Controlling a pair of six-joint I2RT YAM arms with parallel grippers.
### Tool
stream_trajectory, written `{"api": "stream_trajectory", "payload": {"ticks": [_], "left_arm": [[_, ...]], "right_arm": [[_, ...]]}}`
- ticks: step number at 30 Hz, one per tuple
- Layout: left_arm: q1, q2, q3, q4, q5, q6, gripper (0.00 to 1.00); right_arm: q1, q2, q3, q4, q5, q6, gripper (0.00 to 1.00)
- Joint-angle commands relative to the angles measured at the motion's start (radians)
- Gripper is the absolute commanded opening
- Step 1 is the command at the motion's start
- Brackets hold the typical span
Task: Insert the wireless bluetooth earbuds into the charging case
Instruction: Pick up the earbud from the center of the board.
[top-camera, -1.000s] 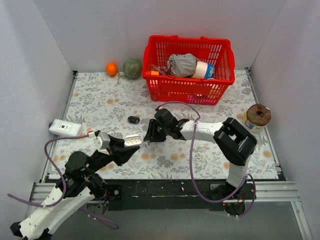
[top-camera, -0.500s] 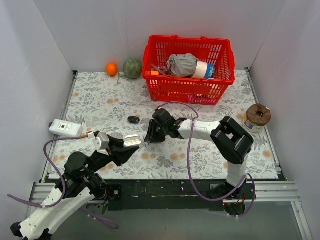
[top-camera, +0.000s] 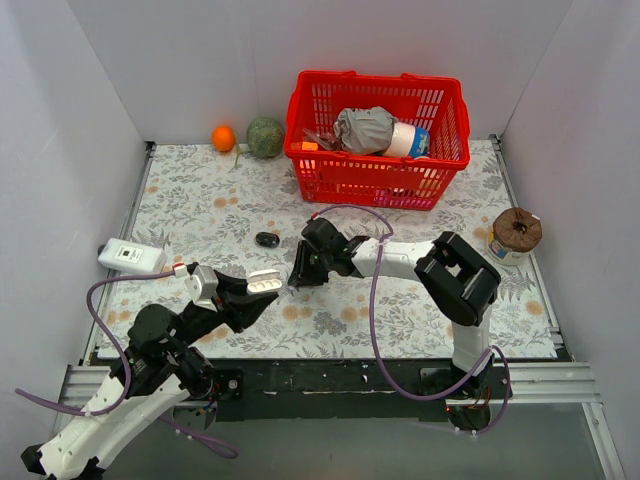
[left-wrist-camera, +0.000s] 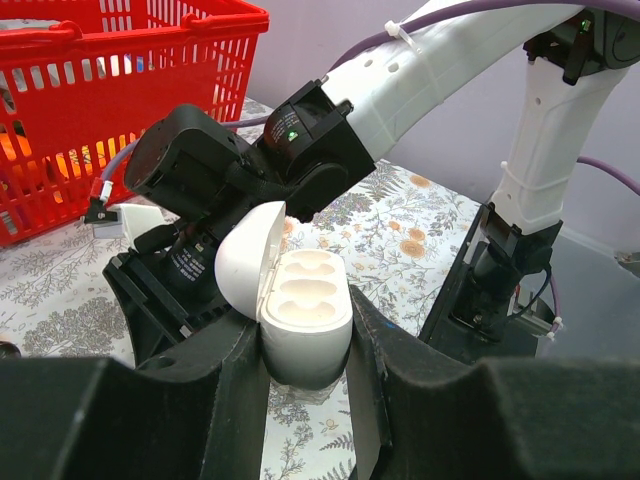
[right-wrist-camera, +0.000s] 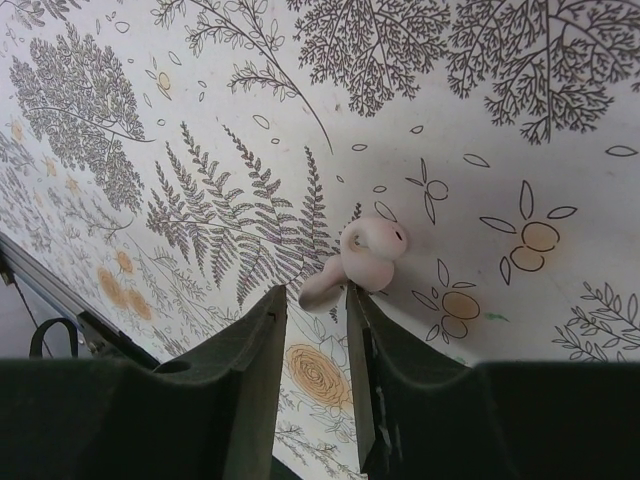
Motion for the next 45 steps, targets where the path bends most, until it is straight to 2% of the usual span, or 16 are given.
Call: {"api": "stream_trajectory", "payload": {"ticks": [1,30,42,45], "left_arm": [[0.006,-0.001,0.020,0.000,-0.010,0.010,0.00],[0.006,0.005,0.019,0.000,-0.002,0.007,0.00],[0.006,0.011,0.019,0.000,0.004,0.006,0.00],[0.006,0.009,0.019,0.000,0.002,0.006,0.00]], "right_arm": [[0.004,0.010,0.021,-0.022,0.010,0.000,0.38],[0.004,-0.063,-0.068,-0.036,0.037,-0.012,0.31],[0.004,-0.052,-0.076,-0.007,0.010,-0.004,0.17],[0.004,-0.053,-0.082,0.002,0.003,-0.001,0.08]]}}
